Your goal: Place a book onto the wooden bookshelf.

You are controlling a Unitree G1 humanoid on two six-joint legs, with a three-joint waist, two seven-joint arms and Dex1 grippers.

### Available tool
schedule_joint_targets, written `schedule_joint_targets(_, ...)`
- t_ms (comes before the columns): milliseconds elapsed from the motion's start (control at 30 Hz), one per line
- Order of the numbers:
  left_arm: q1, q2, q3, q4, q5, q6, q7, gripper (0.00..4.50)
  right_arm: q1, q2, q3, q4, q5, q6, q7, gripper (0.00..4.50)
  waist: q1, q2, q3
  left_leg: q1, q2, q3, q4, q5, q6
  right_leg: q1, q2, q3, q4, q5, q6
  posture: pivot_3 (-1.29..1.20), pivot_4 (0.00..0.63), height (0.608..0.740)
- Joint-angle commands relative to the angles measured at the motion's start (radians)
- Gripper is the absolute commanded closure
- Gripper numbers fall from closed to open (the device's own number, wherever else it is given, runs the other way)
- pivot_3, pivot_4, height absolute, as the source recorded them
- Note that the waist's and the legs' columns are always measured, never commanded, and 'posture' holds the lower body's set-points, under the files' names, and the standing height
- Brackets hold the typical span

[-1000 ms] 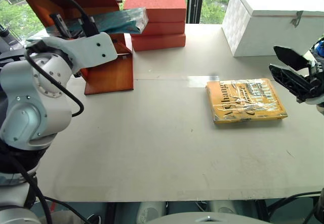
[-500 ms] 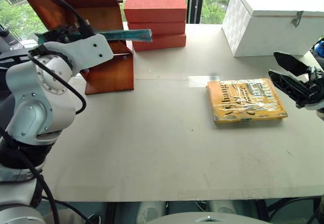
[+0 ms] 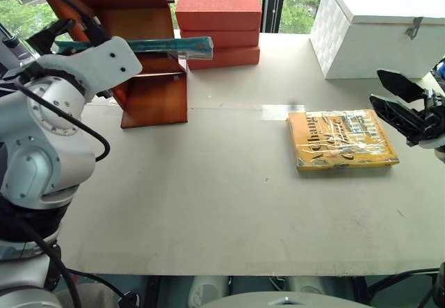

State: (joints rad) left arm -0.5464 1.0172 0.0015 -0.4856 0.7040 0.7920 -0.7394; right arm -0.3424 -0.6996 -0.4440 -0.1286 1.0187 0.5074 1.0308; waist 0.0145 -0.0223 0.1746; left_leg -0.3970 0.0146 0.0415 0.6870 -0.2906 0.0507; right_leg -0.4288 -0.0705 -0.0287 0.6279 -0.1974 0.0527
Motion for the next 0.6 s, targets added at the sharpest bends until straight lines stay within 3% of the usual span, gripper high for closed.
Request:
schedule_joint_targets(33, -0.011, -0.022, 0.059, -0.075, -0.014, 0.023, -0.002, 0.05, -0.022, -0.006, -0.022, 0.001, 0.001, -0.019, 0.02, 0.0, 0.0, 0.0, 0.0, 0.0, 0.0, 0.0, 0.0, 0.0, 0.0, 0.0, 0.0, 0.0, 0.0, 0.0, 0.0, 0.0, 0.15, 0.74)
schedule_joint_targets(200, -0.011, -0.218, 0.124, -0.157, -0.16, 0.104, -0.001, 0.05, -0.032, -0.002, -0.029, 0.01, 0.015, -0.013, 0.022, 0.0, 0.0, 0.0, -0.001, 0.0, 0.0, 0.0, 0.002, 0.0, 0.0, 0.0, 0.0, 0.0, 0.002, 0.0, 0.0, 0.0, 0.15, 0.74)
schedule_joint_targets(367, 0.011, -0.343, 0.197, -0.213, -0.343, 0.017, 0.008, 0.05, 0.031, -0.024, -0.043, 0.004, 0.004, -0.002, 0.048, 0.0, 0.0, 0.0, -0.001, 0.0, 0.001, -0.001, 0.003, 0.0, -0.001, 0.0, 0.0, 0.0, 0.003, 0.0, 0.0, 0.0, 0.15, 0.74)
schedule_joint_targets(467, 0.091, -0.443, 0.263, -0.262, -0.515, 0.006, -0.045, 0.05, 0.108, -0.044, -0.041, 0.008, -0.05, -0.029, 0.08, 0.0, 0.0, 0.001, -0.002, 0.001, 0.001, 0.0, 0.003, 0.0, -0.001, 0.0, -0.001, 0.001, 0.003, 0.0, 0.0, 0.0, 0.15, 0.74)
schedule_joint_targets(600, 0.285, -0.611, 0.29, -0.348, -0.764, 0.121, -0.11, 0.05, 0.213, 0.005, -0.045, -0.004, -0.188, -0.133, -0.021, 0.0, -0.003, 0.001, -0.003, 0.002, 0.001, 0.001, 0.003, 0.002, -0.003, 0.0, -0.001, 0.002, 0.004, 0.0, 0.0, 0.0, 0.15, 0.74)
